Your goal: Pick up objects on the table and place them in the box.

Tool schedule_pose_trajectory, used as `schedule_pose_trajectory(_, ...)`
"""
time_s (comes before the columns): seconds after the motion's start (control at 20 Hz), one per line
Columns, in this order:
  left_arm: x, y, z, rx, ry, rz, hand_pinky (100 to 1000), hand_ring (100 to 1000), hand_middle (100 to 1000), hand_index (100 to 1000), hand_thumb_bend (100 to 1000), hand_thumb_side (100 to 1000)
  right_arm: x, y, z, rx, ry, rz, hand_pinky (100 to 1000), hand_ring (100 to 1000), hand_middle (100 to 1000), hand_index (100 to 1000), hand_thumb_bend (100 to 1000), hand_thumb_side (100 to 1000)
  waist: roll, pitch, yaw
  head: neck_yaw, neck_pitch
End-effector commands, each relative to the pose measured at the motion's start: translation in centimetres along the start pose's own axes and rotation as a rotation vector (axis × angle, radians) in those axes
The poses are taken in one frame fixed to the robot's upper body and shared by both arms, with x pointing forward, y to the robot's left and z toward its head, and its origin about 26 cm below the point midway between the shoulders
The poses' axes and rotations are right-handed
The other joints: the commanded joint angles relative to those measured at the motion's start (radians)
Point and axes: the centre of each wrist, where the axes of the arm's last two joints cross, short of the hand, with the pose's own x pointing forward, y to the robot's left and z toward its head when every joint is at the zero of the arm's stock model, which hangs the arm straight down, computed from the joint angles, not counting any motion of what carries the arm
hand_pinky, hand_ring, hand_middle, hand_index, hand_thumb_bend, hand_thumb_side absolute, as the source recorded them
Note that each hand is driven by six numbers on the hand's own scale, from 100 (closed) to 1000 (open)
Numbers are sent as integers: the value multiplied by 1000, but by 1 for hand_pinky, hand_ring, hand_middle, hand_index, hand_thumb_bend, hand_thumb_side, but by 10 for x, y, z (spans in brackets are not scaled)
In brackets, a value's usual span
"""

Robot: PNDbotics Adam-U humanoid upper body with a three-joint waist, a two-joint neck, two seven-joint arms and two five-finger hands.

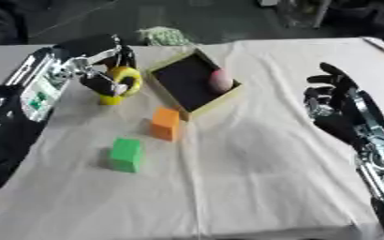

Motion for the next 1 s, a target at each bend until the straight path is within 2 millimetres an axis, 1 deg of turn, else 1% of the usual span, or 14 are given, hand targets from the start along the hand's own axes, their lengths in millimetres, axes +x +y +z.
schedule_pose_trajectory(0.05,5,9,-11,57,-18,-54,550,426,424,623,174,109,9,-2,-6,4,-39,1,662,713,764,972,100,277,-1,-7,-12,15,5)
schedule_pose_trajectory(0.3,10,6,-23,120,-17,-88,564,446,443,644,206,131,13,1,-9,15,-52,-11,663,710,756,972,100,277,-1,8,-39,31,5)
schedule_pose_trajectory(0.45,12,1,-30,148,0,-101,603,504,496,700,263,193,15,2,-11,23,-59,-16,663,708,752,971,100,278,-3,18,-59,38,5)
schedule_pose_trajectory(0.5,12,-1,-32,157,4,-107,635,543,530,731,309,252,15,2,-11,25,-61,-17,663,707,751,969,100,279,-3,21,-64,40,5)
schedule_pose_trajectory(0.55,13,-3,-34,166,9,-115,659,574,555,752,335,284,16,3,-12,27,-63,-18,663,706,750,969,100,279,-3,24,-69,42,5)
schedule_pose_trajectory(0.6,14,-5,-35,173,13,-124,689,620,596,781,388,344,16,3,-12,29,-65,-20,663,705,749,969,100,279,-3,26,-73,43,5)
schedule_pose_trajectory(0.7,15,-8,-37,185,20,-145,730,684,658,815,491,433,16,3,-13,31,-66,-23,662,704,748,968,100,279,-4,29,-78,44,5)
schedule_pose_trajectory(0.8,16,-8,-39,214,35,-172,744,708,693,829,595,512,17,4,-13,32,-67,-24,662,702,747,968,100,279,-4,32,-82,45,5)
schedule_pose_trajectory(0.85,16,-7,-39,233,47,-186,750,717,709,839,623,579,17,3,-13,33,-67,-24,662,701,746,968,100,279,-4,33,-84,45,5)
schedule_pose_trajectory(0.9,17,-6,-39,254,61,-200,751,718,711,843,685,577,17,3,-13,33,-67,-25,662,700,746,967,100,279,-4,33,-85,46,5)
schedule_pose_trajectory(0.95,17,-4,-39,277,76,-211,751,720,713,846,708,591,16,3,-13,33,-66,-25,662,700,745,967,100,279,-4,34,-86,46,5)
schedule_pose_trajectory(1.0,17,-3,-39,300,91,-220,749,718,714,849,750,624,16,4,-13,33,-66,-26,662,699,745,967,100,279,-4,34,-87,47,5)
